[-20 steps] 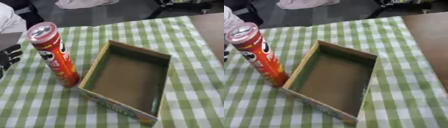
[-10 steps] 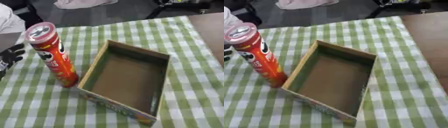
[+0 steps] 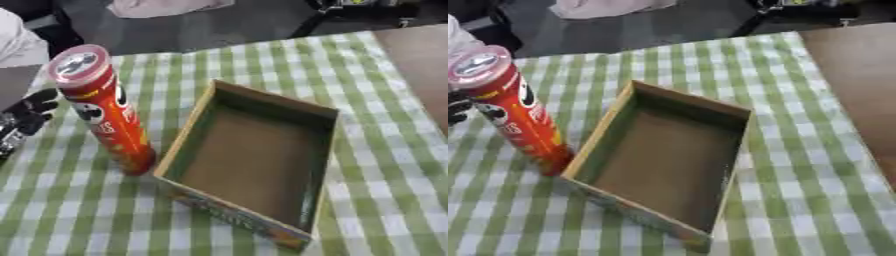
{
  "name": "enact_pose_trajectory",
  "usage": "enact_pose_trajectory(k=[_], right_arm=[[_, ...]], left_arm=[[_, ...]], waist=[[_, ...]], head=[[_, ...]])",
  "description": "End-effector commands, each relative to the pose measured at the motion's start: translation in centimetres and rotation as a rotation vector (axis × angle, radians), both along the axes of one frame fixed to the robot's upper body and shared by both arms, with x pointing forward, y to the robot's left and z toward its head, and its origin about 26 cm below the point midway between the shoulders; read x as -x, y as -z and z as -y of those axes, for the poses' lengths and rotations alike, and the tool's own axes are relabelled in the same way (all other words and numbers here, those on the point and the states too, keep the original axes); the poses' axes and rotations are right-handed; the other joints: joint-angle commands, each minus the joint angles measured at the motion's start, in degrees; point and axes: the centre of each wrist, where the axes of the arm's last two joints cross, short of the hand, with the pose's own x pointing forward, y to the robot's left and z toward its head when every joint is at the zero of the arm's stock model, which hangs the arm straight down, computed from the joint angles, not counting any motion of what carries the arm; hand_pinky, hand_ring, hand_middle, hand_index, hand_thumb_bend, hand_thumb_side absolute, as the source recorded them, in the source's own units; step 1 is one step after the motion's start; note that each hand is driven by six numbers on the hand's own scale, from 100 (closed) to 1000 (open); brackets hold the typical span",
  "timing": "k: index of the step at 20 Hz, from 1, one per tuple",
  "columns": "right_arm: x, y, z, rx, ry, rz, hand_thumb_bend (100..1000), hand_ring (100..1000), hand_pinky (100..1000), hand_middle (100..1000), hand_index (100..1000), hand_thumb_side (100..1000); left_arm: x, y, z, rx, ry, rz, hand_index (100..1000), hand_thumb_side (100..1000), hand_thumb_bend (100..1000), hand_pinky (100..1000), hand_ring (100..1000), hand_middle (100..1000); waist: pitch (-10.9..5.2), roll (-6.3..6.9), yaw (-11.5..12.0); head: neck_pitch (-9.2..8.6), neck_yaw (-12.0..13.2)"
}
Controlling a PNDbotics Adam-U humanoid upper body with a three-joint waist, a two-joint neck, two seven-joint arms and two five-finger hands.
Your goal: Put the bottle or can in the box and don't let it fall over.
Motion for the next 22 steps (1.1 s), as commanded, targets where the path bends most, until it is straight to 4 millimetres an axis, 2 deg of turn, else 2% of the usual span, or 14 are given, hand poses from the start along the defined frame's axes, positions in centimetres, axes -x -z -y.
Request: enact_pose_trajectory(k=[1,9,22], right_arm=[[0.1,-1.1,0.2,0.029,0.003,0.020,430,1000,1000,1000,1000,332],[0.1,-1.0,0.3,0.030,0.003,0.014,427,1000,1000,1000,1000,333],[-0.1,-1.0,0.2,0.026,0.000,0.010,424,1000,1000,1000,1000,334]], left_arm=[[-0.4,-1.0,-0.2,-0.026,0.003,0.018,956,858,712,1000,1000,1000],[-1.8,-1.3,0.0,-0.061,0.038,-0.019,963,864,702,1000,1000,1000],[-2.7,-1.6,0.7,-0.092,0.048,-0.028,962,855,669,1000,1000,1000]], waist=[[-0.82,-0.19,0.04],[-0.98,-0.17,0.07],[-0.99,-0.07,-0.18]], head=[[0.12,0.17],[0.43,0.24],[0.13,0.05]])
